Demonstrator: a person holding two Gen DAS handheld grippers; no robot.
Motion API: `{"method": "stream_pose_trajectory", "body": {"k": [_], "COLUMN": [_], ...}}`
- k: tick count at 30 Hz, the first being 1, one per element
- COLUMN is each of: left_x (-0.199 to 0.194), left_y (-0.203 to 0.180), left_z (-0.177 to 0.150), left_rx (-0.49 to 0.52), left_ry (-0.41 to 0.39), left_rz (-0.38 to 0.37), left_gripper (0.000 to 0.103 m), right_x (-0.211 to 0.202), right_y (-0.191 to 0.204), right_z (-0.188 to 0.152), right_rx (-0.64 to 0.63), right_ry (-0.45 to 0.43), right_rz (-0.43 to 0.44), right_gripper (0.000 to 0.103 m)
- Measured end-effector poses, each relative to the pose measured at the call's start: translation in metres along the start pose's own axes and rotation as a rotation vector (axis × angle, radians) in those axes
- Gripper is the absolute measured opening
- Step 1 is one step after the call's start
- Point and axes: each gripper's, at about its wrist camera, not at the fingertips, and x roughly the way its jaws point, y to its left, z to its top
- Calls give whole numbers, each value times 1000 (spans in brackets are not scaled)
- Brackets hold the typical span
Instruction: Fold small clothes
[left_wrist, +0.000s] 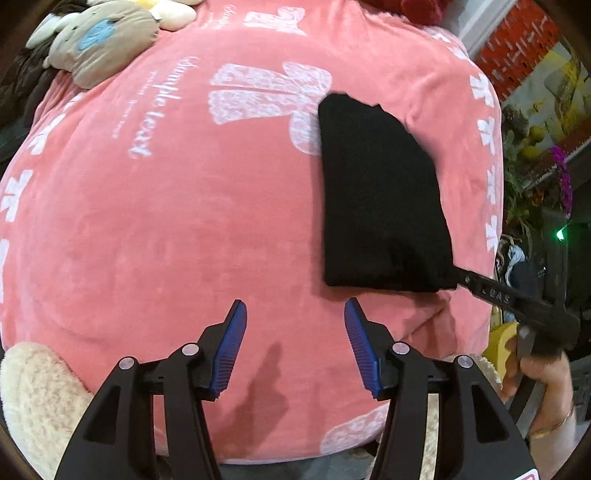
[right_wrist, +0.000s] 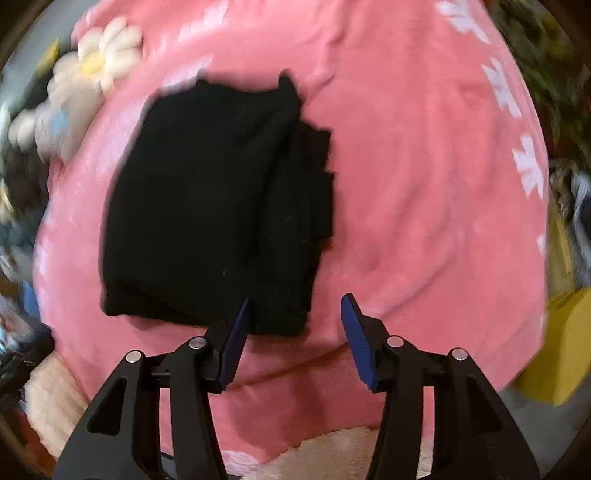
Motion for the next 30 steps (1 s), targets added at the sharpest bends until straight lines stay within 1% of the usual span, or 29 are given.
{"method": "stream_pose_trajectory", "body": {"k": [1, 3, 4, 5, 6, 8, 10, 12, 13, 15, 16, 17, 18, 19, 21, 22, 23, 24, 25, 26, 28, 29, 30], "left_x": [1, 4, 5, 6, 7, 7, 8, 9, 11, 13, 14, 15, 16, 17, 20, 21, 24, 26, 29, 31, 36, 38, 39], "left_y": [-5, -14, -18, -22, -27, -31, -35, -36, -36, -36, -36, -36, -36, -36, -35, -34, -34, -34, -33, -33, -33, -33, -34], "left_z": [0, 2, 2, 3, 2, 3, 4, 5, 5, 7, 8, 9, 11, 13, 17, 19, 22, 24, 25, 27, 29, 29, 30], "left_rx": [2, 6, 9, 14, 21, 34, 39, 38, 38, 36, 34, 33, 33, 32, 33, 34, 36, 35, 31, 25, 22, 28, 33], "left_ry": [2, 5, 7, 8, 10, 10, 2, -4, -3, 5, 8, 10, 12, 13, 10, 10, 11, 12, 14, 20, 27, 30, 32], "left_rz": [-1, -1, -2, -5, -4, 3, 10, 17, 22, 31, 35, 37, 43, 51, 57, 62, 67, 67, 68, 68, 63, 72, 77], "left_gripper": [53, 55, 58, 58, 58, 58, 60, 60, 60, 60, 60, 60, 61, 64, 64, 64, 64, 64, 64, 64, 64, 64, 64], "right_x": [-11, -17, -16, -14, -12, -3, 7, 19, 26, 48, 57, 66, 63, 53, 24, 21, 31, 48, 64, 68, 48, 30, 22], "right_y": [-10, -15, -13, -10, -8, -6, -2, -1, 0, 2, 5, 12, 17, 18, 20, 18, 13, 7, -1, -8, -11, -12, -14], "right_z": [2, 13, 21, 29, 35, 48, 60, 76, 84, 101, 106, 111, 117, 120, 130, 132, 132, 130, 127, 120, 109, 96, 87], "right_rx": [67, 92, 80, 64, 63, 65, 53, 30, 38, 51, 30, -20, -62, -84, -120, -125, -132, -133, -121, -92, -58, -39, -27], "right_ry": [-52, -75, -78, -79, -77, -63, -74, -78, -70, -43, -22, 11, 3, -23, -109, -127, -104, -49, 4, 18, -29, -61, -71], "right_rz": [81, 113, 112, 115, 139, 224, 205, 149, 141, 129, 131, 136, 105, 109, 115, 100, 61, 30, 8, 19, 57, 72, 83], "right_gripper": [50, 50, 50, 50, 50, 50, 51, 53, 59, 61, 42, 10, 10, 6, 6, 6, 9, 11, 11, 12, 13, 16, 19]}}
